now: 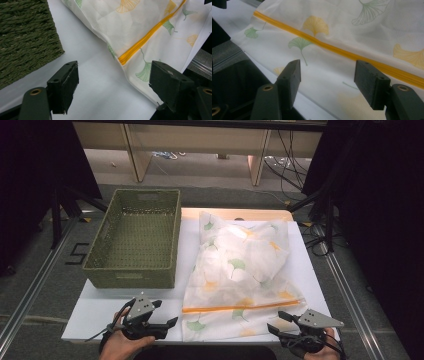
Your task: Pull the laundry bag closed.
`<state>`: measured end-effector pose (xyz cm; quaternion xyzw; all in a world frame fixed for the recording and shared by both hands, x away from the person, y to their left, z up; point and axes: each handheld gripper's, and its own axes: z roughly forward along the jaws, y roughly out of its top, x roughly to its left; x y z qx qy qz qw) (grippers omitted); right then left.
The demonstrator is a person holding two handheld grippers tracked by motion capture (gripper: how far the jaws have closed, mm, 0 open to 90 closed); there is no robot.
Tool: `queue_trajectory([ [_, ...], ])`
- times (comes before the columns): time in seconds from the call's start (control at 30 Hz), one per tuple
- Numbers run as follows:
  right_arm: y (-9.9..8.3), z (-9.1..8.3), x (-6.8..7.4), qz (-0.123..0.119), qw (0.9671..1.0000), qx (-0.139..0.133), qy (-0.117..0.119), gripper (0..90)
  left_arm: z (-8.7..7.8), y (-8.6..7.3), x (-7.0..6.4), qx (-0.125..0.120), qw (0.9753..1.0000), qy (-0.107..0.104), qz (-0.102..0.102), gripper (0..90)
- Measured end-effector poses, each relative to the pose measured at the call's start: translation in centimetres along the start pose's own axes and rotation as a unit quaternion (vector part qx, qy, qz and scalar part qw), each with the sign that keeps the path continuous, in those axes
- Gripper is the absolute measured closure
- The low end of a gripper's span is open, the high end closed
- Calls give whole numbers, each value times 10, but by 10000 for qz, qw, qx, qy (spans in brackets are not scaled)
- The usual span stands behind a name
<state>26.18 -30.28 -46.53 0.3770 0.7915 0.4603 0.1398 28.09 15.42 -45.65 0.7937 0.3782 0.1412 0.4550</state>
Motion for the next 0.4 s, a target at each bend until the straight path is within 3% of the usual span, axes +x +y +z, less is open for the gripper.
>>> queue_trajectory([
  [0.03, 0, 0, 0, 0, 10000, 0, 0, 392, 0, 0, 0, 0, 10000, 0, 0, 234],
  [0.07, -1, -2, -2, -134, 9998, -22, -168, 393, -1, 0, 0, 0, 10000, -28, -2, 234],
  [0.1, -3, -2, 2, 123, 9999, 59, -97, 392, -1, -1, -2, -40, 10000, -26, -28, 234],
  [0.13, -3, -3, -1, -70, 9999, 24, -149, 392, -1, -1, -1, 19, 10000, -18, 7, 235],
  [0.4, -5, -2, 1, -38, 9999, 18, -113, 390, 0, -2, -1, 8, 10000, -63, -58, 236],
])
